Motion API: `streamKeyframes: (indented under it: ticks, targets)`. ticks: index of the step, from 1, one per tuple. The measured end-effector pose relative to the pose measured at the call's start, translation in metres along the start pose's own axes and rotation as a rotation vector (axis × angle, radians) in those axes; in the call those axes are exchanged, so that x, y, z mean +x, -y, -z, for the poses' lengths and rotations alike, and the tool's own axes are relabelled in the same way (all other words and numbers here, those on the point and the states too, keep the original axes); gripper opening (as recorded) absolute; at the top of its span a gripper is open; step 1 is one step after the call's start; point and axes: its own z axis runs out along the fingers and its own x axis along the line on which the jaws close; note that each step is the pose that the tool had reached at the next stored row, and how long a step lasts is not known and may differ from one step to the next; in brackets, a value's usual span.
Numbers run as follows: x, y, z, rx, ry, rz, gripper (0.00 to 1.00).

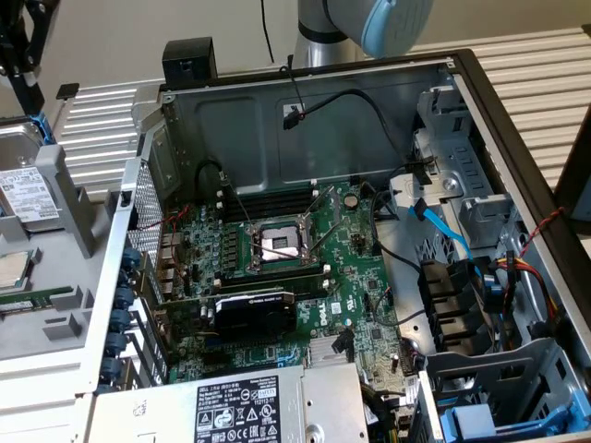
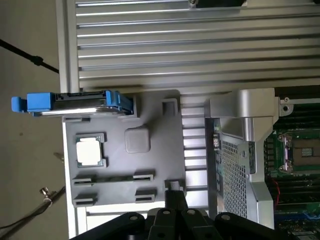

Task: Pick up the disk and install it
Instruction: 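Reach for the disk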

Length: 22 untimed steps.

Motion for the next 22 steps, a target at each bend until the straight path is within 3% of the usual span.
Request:
streamKeyframes:
  ticks: [12,22]
  targets:
    - [0.054,-0.0212,-0.0017,0.0001,0.0000,0.000,0.11]
    - [0.088,-0.0259,-0.0018,0.0001,0.0000,0.002,0.11]
